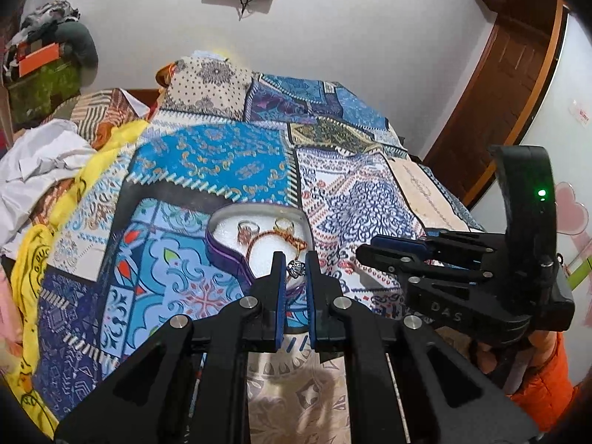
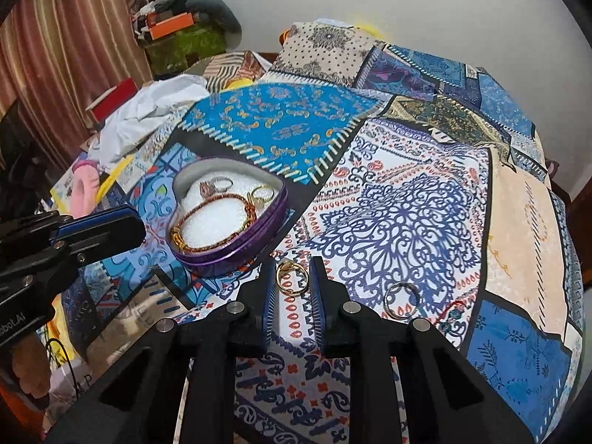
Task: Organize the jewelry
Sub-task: 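Carry both rings over the heart box and open both tools to drop them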
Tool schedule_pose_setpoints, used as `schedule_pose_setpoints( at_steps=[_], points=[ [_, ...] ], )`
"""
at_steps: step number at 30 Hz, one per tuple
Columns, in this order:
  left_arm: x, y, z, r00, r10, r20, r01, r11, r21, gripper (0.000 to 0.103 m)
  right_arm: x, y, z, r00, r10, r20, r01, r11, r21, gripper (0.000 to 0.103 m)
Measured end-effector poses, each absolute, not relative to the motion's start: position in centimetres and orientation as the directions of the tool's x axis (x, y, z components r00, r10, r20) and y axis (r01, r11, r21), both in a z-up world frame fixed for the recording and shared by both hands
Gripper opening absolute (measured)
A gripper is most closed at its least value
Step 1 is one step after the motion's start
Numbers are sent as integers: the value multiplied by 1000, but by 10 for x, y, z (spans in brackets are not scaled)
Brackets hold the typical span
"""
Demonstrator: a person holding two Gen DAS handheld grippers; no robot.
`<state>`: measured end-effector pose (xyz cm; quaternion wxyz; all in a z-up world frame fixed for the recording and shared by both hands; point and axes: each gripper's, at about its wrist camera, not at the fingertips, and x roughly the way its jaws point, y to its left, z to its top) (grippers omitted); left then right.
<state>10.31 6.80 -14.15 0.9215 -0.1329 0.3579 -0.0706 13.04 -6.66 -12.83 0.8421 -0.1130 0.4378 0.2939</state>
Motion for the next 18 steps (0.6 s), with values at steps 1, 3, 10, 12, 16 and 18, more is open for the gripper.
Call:
schedule_pose_setpoints(
  at_steps=[1,3,10,12,16,18],
  points=[
    [103,69,-138,739,-222,-636,36,956,-291,9,130,-68,-124,449,404,-797,-592,803,73,16],
    [102,70,-132,751,-213,-625,37,959,-282,8,128,-68,-117,463,416,-783,-590,803,78,16],
    [104,74,-113,785,-189,-590,39,965,-258,9,123,-62,-96,493,457,-740,-603,793,88,16],
    [105,75,-108,792,-185,-582,41,967,-251,8,122,-60,-92,498,468,-730,-608,788,91,16],
    [108,76,-104,800,-179,-572,44,969,-241,9,123,-55,-86,502,490,-712,-617,780,103,16],
    [110,77,-104,802,-177,-570,46,970,-238,8,125,-52,-84,501,501,-705,-622,775,108,16]
  ],
)
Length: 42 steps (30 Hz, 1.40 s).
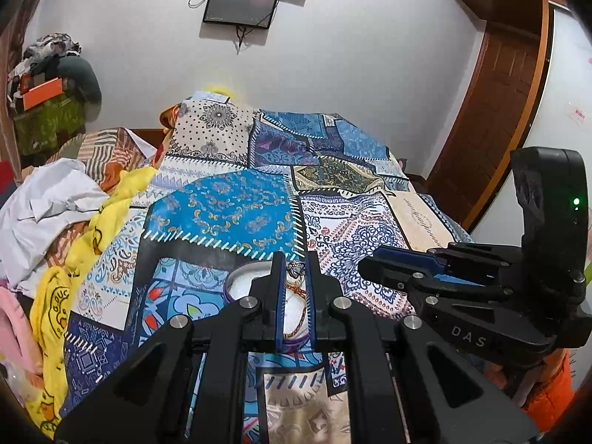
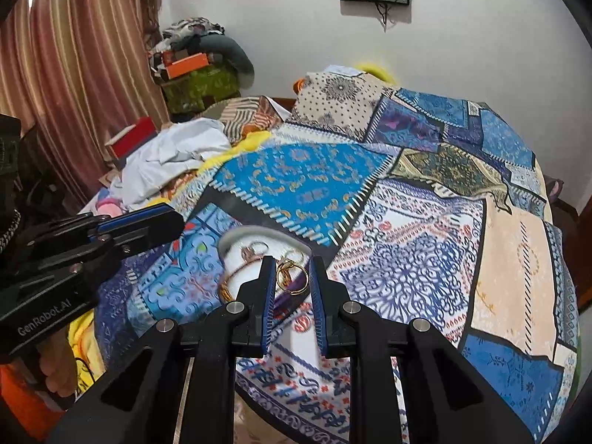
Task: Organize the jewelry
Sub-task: 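Carry both rings over the heart box and open both tools to drop them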
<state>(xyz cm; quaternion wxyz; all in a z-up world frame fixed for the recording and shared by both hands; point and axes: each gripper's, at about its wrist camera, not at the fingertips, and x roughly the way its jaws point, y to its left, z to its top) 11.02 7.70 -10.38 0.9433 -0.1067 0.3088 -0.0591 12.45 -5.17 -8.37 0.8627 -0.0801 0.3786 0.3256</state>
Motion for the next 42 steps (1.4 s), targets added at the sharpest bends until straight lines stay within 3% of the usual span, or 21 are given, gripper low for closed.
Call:
schedule_pose_setpoints(
  at_steps=[38,42],
  points=[
    [150,94,-157,727,-219,-651,16,953,-303,9,143,-22,-127,382,501,-776,-647,745,162,17],
    [145,98,-157,734,-178,-655,-10,962,-273,15,144,-20,-128,380,497,-780,-649,744,158,17]
  ],
)
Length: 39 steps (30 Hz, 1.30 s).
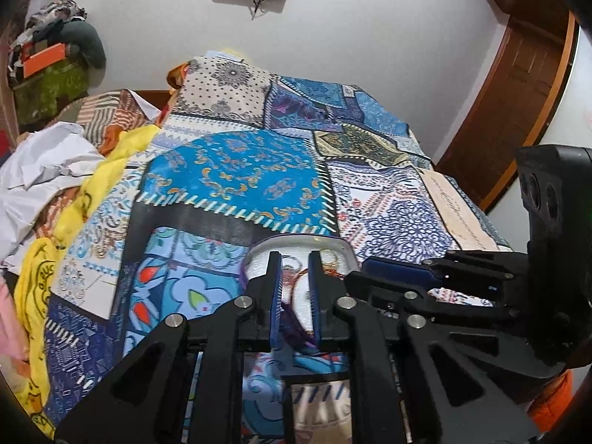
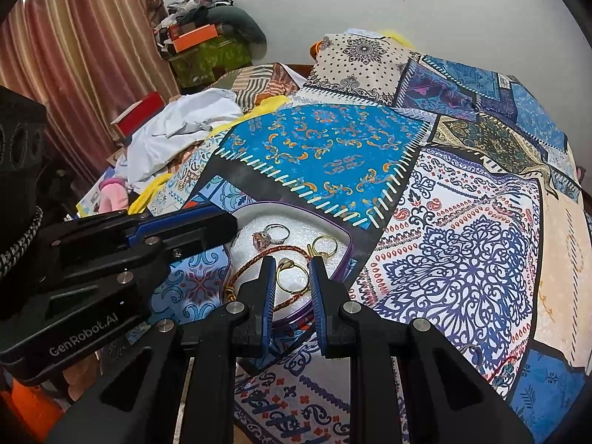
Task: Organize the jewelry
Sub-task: 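Carry both rings over the heart box and open both tools to drop them, then move both open tools back to the last ring and red beaded piece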
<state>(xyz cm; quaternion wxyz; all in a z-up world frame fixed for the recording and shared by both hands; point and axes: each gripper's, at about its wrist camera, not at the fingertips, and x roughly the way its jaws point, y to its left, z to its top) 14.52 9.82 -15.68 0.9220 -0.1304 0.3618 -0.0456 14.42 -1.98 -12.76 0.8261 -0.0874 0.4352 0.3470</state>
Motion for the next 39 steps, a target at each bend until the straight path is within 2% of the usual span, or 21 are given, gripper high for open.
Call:
schedule_pose_setpoints(
  at_steps=[11,14,16,18,23,27,39],
  points=[
    [129,119,-161,728,-114,-675,-90,961,-260,21,144,-11,-133,358,475,-804,-660,738,141,17],
    [125,120,-160,729,-105,-676,-99,962,-256,25,144,-12,-132,359,466,-809,-655,743,137,26],
    [123,120,-158,730,-102,-676,-99,963,-252,25,142,-14,-128,373,466,-802,-651,748,132,37],
    [120,119,-154,732,-98,-674,-99,964,-247,25,139,-16,-123,388,470,-793,-649,750,127,39],
    [114,111,-140,747,-91,-658,-86,969,-231,26,135,-22,-111,419,470,-777,-643,758,111,39],
    [110,101,-127,763,-87,-641,-71,974,-216,32,131,-33,-98,453,471,-757,-630,770,101,39],
    [110,54,-102,775,-118,-621,5,984,-180,40,124,-92,-69,560,442,-700,-546,833,89,39]
  ],
)
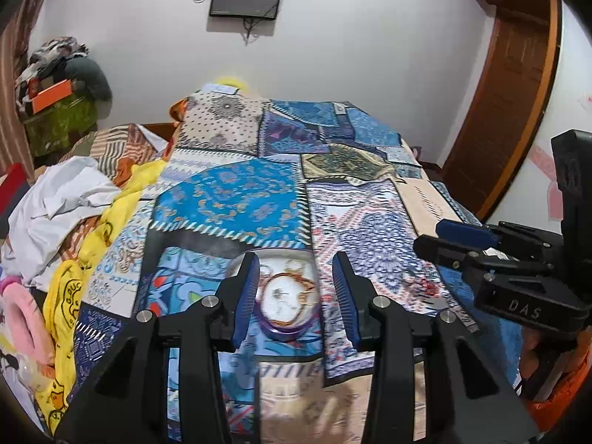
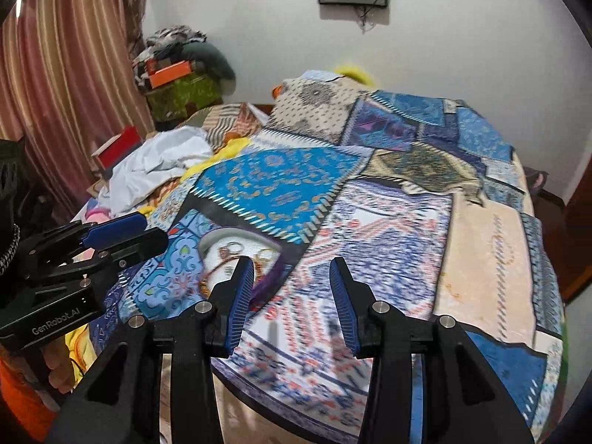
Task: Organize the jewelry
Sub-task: 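Move both open tools back to the last ring and red beaded piece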
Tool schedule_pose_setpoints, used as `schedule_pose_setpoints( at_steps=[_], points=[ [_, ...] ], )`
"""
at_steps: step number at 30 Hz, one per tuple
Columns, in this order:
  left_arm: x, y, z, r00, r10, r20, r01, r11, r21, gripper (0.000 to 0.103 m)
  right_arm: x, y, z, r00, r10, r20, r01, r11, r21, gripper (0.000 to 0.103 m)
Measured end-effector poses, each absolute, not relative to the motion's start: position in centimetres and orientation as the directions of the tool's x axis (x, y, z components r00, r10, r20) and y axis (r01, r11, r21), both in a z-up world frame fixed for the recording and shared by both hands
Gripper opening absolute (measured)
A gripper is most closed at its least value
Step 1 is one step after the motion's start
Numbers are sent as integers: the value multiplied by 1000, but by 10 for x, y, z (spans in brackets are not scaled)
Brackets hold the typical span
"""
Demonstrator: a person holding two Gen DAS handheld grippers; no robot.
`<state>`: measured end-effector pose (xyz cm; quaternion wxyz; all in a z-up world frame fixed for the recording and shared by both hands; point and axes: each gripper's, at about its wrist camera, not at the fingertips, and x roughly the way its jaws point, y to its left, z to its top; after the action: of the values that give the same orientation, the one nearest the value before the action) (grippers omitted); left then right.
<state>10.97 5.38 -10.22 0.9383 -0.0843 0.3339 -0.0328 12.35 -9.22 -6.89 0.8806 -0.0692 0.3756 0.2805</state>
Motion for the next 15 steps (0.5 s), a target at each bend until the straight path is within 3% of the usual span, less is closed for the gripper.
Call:
schedule_pose_setpoints(
  at_steps=[15],
  points=[
    [138,-19,-106,732,-211,-648,148,977,-151,42,128,-178,-67,642,341,-687,-387,917,94,39]
  ],
)
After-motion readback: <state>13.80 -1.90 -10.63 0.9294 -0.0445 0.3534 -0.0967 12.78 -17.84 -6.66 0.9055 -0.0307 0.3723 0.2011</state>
